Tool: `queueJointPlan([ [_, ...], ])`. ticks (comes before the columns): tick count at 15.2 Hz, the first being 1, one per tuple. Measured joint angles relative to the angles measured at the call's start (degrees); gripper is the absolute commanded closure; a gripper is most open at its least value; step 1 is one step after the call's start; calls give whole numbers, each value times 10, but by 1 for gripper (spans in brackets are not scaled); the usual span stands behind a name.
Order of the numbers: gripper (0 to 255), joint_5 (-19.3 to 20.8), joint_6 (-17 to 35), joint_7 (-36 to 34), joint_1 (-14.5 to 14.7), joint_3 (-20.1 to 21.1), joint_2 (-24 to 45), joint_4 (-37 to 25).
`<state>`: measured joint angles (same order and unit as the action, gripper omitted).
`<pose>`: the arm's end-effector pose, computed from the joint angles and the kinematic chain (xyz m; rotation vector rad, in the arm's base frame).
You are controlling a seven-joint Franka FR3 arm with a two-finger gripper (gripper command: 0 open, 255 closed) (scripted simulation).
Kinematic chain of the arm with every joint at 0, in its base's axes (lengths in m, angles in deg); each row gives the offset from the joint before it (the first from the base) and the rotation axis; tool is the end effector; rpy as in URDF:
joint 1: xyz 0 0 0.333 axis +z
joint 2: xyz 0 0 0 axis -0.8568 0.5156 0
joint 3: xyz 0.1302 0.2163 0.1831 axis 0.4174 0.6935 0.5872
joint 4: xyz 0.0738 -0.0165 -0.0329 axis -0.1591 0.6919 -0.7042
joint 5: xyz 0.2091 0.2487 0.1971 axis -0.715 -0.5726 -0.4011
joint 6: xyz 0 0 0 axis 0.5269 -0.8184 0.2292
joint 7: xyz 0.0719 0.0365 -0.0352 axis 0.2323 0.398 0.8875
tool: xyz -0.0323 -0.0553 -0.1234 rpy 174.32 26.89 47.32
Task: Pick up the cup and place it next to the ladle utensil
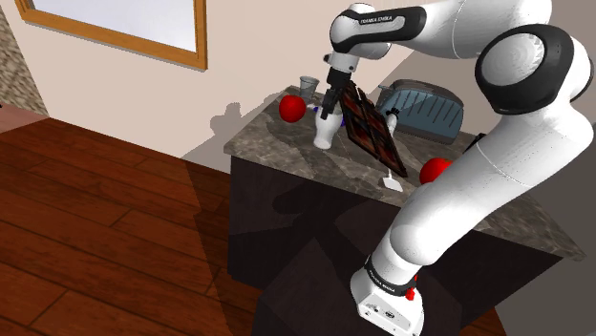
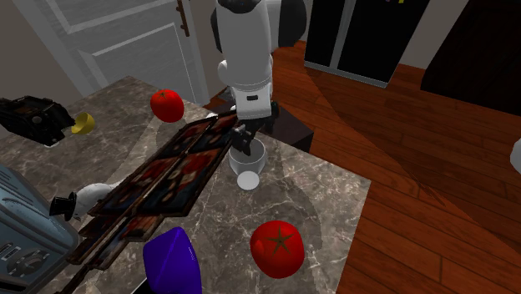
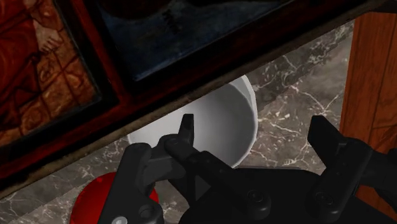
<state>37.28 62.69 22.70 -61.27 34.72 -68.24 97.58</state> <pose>0.4115 -0.2349 0.4883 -3.0299 -0.3886 -0.0258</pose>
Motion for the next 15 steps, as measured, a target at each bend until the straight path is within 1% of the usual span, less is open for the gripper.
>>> queueJointPlan([
  [3,0,0,23,1,0,-1,1,22],
  [9,0,0,27,0,0,-1,1,26],
  [10,255,0,27,0,0,-1,1,26],
  [15,255,0,27,0,0,-1,1,26],
])
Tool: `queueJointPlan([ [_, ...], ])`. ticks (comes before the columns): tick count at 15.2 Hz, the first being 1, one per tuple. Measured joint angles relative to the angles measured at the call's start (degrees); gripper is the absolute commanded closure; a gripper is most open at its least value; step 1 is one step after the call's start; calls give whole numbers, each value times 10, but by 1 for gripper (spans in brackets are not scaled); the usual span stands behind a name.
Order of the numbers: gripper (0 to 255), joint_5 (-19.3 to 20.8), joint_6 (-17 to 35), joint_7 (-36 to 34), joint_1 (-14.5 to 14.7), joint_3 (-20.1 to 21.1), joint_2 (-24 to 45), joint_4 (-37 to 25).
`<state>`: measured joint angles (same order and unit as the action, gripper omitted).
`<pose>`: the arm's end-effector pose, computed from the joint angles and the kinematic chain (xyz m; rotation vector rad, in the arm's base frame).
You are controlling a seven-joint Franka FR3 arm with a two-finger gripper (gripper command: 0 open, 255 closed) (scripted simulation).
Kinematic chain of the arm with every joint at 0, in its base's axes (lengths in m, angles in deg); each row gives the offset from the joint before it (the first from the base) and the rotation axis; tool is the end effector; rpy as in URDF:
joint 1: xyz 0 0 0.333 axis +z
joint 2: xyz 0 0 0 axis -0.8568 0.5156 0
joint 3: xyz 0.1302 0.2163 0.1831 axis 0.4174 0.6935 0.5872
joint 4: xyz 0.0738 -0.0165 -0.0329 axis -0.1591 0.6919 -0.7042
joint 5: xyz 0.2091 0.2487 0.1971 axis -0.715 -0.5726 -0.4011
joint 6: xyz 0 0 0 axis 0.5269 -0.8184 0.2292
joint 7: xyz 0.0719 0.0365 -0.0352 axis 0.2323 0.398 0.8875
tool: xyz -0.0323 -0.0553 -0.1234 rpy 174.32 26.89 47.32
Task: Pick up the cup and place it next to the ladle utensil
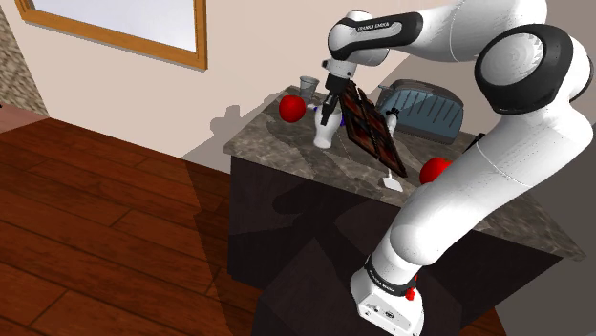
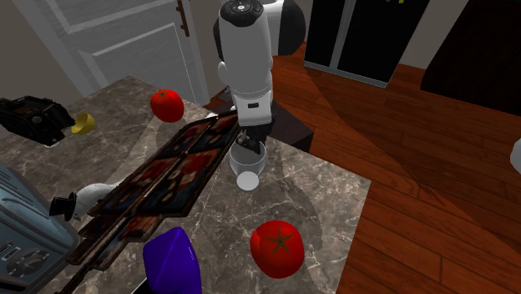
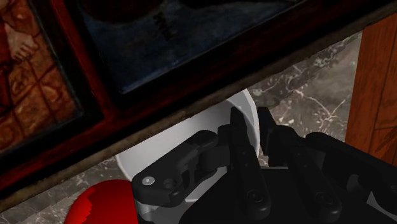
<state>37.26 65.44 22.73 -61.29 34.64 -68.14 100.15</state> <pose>0.4113 -0.2335 0.4709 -3.0306 -0.3882 -0.0280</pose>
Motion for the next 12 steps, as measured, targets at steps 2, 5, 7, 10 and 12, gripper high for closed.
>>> queueJointPlan([
  [2,255,0,0,0,0,0,0,0],
  [5,255,0,0,0,0,0,0,0],
  [7,255,0,-10,-1,0,1,-1,-8],
  [10,255,-1,-29,-3,1,2,0,-27],
  [12,255,0,-45,-3,1,3,-2,-42],
])
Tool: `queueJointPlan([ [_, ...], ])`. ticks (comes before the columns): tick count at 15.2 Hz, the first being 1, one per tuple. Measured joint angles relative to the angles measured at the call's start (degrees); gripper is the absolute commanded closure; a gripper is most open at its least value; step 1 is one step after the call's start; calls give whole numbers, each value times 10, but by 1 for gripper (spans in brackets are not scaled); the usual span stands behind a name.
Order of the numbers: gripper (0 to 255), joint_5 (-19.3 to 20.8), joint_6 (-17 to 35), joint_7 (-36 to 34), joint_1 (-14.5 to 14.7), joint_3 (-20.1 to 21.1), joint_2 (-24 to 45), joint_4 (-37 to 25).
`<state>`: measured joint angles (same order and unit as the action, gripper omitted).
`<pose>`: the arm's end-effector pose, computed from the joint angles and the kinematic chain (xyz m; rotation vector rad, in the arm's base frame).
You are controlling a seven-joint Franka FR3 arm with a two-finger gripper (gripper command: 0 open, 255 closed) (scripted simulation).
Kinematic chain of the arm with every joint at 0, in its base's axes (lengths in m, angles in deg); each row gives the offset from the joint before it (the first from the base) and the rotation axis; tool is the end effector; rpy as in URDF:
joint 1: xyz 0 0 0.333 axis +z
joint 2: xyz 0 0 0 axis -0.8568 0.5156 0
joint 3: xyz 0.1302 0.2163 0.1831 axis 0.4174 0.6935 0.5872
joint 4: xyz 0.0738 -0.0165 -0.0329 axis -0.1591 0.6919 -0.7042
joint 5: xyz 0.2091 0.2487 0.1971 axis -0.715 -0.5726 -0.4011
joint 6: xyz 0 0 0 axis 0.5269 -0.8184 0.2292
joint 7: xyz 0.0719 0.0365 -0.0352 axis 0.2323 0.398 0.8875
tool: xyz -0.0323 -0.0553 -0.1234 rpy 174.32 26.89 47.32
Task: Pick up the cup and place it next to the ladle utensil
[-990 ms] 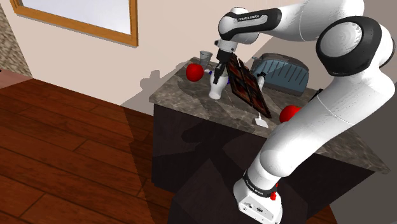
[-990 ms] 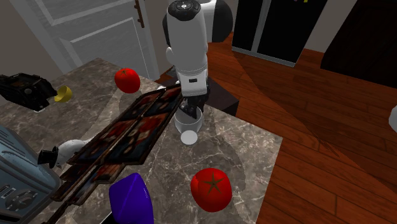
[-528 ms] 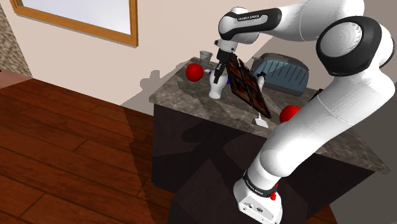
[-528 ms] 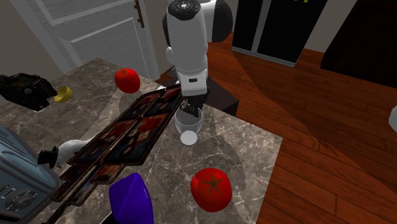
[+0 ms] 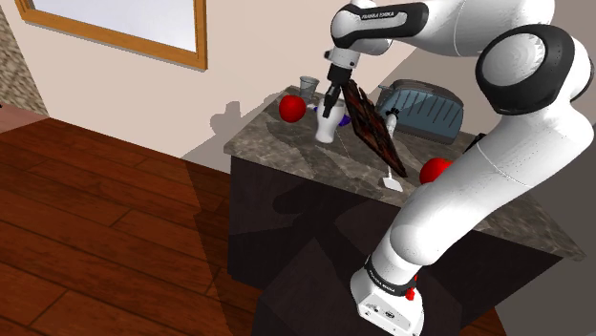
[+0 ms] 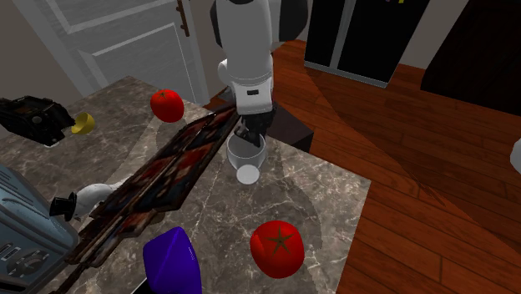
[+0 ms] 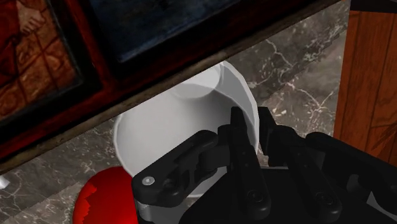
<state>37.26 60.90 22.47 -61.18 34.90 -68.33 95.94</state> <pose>0.4119 -0.2340 0.4997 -3.0293 -0.3885 -0.0241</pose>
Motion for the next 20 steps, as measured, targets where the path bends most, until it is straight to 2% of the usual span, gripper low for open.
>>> queueJointPlan([
  [20,255,-10,-157,-4,6,5,18,-174],
])
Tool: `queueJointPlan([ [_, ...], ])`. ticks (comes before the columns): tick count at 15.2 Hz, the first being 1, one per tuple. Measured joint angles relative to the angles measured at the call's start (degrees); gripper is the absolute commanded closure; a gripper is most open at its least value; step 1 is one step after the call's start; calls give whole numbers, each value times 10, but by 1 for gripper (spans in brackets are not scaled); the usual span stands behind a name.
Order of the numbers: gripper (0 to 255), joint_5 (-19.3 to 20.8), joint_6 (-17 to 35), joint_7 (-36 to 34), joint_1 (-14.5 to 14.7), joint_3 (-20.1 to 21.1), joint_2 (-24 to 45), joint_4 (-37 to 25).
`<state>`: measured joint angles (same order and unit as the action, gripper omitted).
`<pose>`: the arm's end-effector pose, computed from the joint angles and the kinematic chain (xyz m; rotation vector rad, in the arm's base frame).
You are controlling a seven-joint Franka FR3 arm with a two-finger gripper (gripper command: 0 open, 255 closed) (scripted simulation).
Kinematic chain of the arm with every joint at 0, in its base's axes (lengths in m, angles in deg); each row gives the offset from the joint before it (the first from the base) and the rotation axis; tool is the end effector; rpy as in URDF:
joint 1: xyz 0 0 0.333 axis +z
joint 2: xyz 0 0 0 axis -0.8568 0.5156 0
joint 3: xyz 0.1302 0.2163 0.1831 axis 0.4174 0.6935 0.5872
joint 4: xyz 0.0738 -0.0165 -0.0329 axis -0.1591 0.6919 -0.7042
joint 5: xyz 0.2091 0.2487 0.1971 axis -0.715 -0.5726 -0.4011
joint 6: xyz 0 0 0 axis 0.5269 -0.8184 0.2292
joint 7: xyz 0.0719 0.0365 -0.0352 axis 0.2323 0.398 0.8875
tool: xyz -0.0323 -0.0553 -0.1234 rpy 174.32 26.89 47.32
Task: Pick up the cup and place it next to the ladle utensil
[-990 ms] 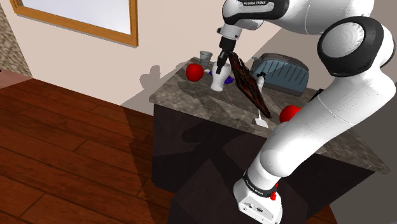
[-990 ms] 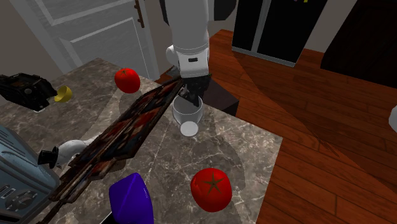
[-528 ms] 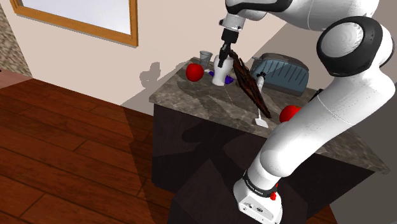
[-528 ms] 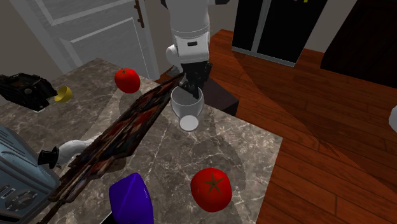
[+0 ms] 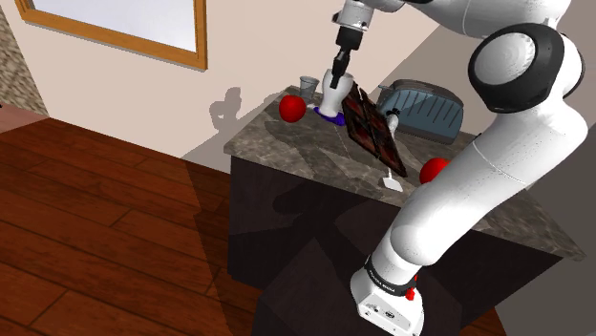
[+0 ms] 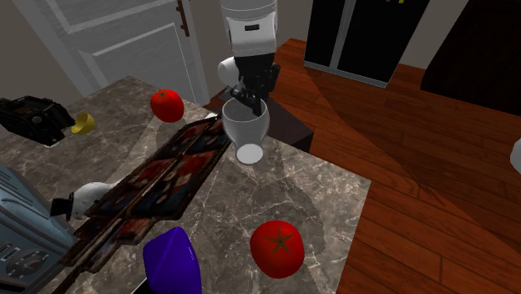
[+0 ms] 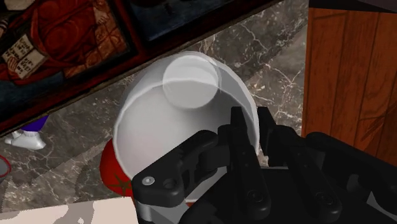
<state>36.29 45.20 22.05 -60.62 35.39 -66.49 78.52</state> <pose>0.4117 -0.2317 0.6032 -3.0287 -0.3901 -0.0250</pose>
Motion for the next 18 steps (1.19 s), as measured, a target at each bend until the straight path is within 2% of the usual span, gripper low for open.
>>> queueJointPlan([
  [16,255,-25,-134,14,-2,-14,64,-191],
  [18,255,-16,-135,23,-6,-18,46,-177],
])
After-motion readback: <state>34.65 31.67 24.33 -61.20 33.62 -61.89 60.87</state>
